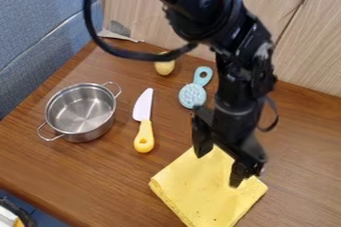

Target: Move the yellow cloth to the bottom right of the table

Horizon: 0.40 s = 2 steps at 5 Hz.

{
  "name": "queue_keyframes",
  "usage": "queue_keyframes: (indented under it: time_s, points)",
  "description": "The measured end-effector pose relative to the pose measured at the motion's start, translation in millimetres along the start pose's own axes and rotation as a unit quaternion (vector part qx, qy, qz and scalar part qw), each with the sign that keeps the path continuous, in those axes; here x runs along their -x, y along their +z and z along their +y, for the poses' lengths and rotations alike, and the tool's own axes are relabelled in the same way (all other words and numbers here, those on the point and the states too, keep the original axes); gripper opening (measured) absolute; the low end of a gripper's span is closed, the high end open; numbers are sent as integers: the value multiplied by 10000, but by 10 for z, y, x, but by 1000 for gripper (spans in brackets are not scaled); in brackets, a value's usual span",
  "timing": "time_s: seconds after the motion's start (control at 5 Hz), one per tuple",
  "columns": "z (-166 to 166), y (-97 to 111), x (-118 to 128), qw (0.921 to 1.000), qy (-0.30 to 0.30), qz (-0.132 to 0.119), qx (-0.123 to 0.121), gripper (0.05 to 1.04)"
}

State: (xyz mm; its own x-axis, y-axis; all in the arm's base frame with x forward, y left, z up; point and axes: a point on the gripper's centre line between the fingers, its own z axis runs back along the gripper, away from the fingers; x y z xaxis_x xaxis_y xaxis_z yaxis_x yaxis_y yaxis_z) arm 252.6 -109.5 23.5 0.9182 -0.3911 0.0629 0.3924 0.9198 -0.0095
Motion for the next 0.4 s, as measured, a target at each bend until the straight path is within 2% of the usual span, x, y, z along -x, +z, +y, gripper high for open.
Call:
queue_keyframes:
  time_s: [0.2,0.4]
  points:
    - [48,216,-82,9992,82,-401,35,999]
    - [80,327,-152,9985,164,-514,-63,999]
